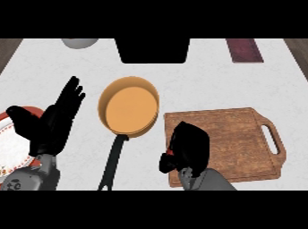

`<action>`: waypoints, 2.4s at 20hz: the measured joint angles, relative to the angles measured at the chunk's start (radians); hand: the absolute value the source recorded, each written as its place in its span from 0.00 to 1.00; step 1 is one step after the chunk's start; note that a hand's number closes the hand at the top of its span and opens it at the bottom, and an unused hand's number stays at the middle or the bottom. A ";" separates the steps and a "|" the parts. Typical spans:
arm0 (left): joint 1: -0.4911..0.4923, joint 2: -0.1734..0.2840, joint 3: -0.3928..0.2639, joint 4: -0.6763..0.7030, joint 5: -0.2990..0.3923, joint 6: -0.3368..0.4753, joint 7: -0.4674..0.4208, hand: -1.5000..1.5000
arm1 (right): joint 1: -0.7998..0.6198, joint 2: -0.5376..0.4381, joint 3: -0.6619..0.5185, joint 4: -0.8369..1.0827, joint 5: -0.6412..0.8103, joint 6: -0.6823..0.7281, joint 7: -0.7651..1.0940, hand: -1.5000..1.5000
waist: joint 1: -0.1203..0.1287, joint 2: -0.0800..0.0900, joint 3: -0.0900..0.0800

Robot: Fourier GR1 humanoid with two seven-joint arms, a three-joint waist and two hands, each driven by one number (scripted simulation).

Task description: Pick the bell pepper from the cutting board and place it in the pot

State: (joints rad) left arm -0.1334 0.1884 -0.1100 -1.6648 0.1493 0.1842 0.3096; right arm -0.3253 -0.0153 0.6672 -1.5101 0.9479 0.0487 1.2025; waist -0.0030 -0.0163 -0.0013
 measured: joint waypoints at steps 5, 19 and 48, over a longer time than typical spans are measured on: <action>0.007 0.005 0.012 -0.001 0.001 0.002 0.004 0.50 | 0.029 -0.003 0.043 -0.120 0.176 -0.012 0.031 1.00 | -0.023 -0.008 -0.002; 0.011 0.001 0.006 -0.006 -0.003 -0.004 0.007 0.50 | -0.145 -0.006 0.152 -0.516 0.479 0.125 0.038 1.00 | -0.006 -0.008 -0.005; -0.053 -0.033 -0.037 0.015 -0.021 -0.026 0.006 0.50 | -0.729 0.002 -0.285 0.082 0.066 0.085 0.025 0.00 | 0.076 0.023 -0.002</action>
State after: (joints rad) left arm -0.1869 0.1550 -0.1466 -1.6493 0.1285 0.1585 0.3153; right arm -1.0546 -0.0138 0.3827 -1.4282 1.0142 0.1340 1.2279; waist 0.0734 0.0064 -0.0031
